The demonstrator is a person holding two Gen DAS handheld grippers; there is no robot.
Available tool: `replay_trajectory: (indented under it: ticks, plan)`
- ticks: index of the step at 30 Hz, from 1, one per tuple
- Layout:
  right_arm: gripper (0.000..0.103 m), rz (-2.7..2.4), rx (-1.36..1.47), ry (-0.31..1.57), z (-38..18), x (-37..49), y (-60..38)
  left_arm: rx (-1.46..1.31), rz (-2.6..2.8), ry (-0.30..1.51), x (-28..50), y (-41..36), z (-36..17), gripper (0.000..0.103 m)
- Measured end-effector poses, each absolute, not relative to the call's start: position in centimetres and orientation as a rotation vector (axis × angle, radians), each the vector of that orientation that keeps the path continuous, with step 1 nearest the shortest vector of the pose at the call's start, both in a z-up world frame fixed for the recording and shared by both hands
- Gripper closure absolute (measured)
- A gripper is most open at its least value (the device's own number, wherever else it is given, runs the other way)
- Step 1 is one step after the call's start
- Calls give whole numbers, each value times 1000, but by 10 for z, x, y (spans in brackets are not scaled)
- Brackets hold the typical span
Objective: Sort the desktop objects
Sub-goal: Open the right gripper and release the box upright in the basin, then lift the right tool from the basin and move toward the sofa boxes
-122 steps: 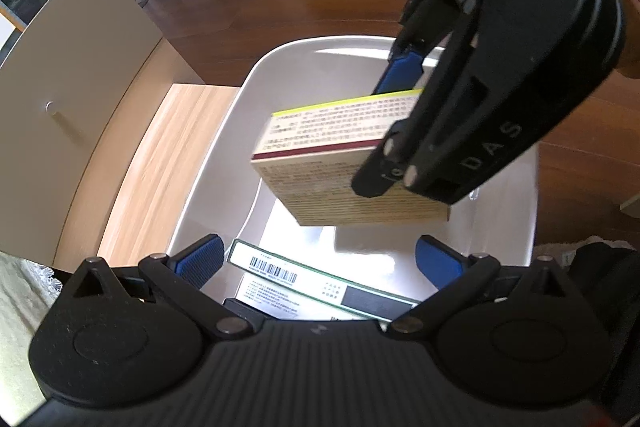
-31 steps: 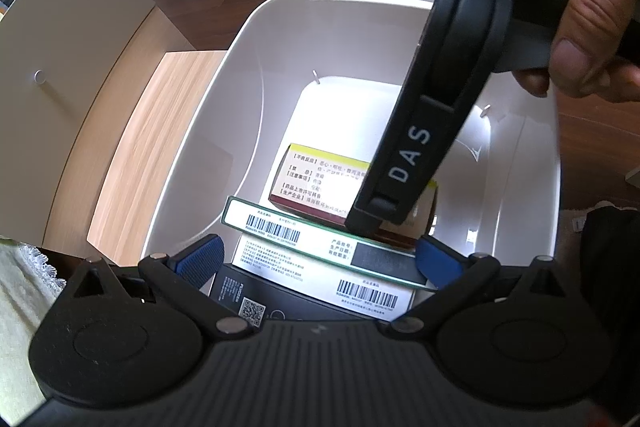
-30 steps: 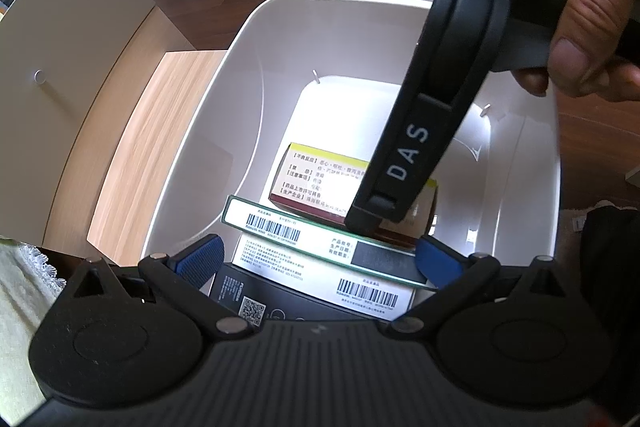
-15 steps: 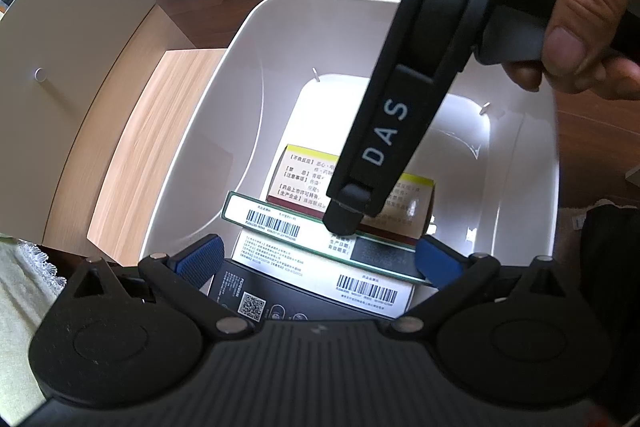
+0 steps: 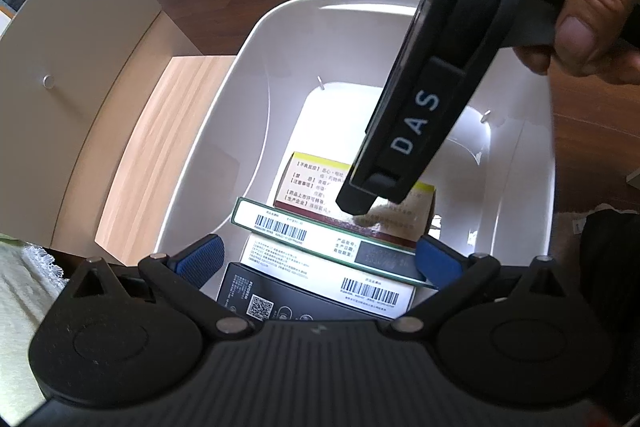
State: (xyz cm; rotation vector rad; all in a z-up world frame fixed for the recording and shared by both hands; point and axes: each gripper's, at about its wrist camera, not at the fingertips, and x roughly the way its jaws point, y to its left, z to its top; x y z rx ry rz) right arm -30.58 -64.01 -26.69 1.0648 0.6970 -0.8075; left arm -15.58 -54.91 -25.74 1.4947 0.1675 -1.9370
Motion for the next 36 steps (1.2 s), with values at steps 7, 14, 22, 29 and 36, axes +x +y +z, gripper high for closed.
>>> replay_trajectory:
  ticks: [7, 14, 22, 29, 36]
  plan:
    - [49, -827, 998, 696, -242, -311, -629, 1475, -1931, 155, -158, -541, -246, 0]
    - [49, -839, 936, 700, -214, -313, -616, 1430, -1915, 154, -161, -525, -221, 0]
    - [49, -847, 847, 674, -173, -312, -595, 1388, -1883, 125, -160, -502, -189, 0]
    - [48, -841, 776, 656, -138, -311, -571, 1326, -1828, 127, -155, -474, -161, 0]
    - [47, -822, 723, 646, -112, -306, -548, 1269, -1774, 147, -147, -444, -141, 0]
